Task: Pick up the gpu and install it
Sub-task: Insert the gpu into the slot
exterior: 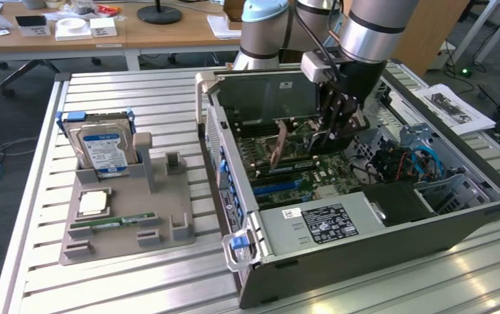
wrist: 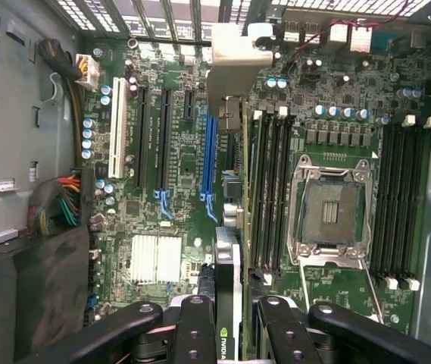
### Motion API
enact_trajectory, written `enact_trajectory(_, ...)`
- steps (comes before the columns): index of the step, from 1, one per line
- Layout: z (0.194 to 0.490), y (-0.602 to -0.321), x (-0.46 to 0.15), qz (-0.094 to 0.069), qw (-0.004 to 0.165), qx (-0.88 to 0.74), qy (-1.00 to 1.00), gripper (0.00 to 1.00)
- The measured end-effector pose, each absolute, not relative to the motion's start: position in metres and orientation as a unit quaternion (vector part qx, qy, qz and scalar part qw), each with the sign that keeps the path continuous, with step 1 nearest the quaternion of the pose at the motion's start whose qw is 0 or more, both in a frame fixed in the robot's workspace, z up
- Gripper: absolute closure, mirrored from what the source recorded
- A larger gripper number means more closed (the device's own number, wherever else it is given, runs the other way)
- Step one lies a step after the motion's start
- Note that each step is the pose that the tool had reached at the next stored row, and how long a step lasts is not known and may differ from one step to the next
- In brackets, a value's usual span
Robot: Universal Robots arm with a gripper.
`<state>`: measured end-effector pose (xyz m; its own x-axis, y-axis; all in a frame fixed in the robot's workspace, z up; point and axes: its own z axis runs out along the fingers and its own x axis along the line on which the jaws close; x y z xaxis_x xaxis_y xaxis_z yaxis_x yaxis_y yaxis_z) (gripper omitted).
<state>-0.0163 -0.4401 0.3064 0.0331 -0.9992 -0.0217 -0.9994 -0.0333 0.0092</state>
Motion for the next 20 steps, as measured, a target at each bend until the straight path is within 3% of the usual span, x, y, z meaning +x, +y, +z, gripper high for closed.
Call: enact_trajectory(20,0.2977,-0.4445,-0.0251,0.009,0.006,-0.719,0.695,0.73)
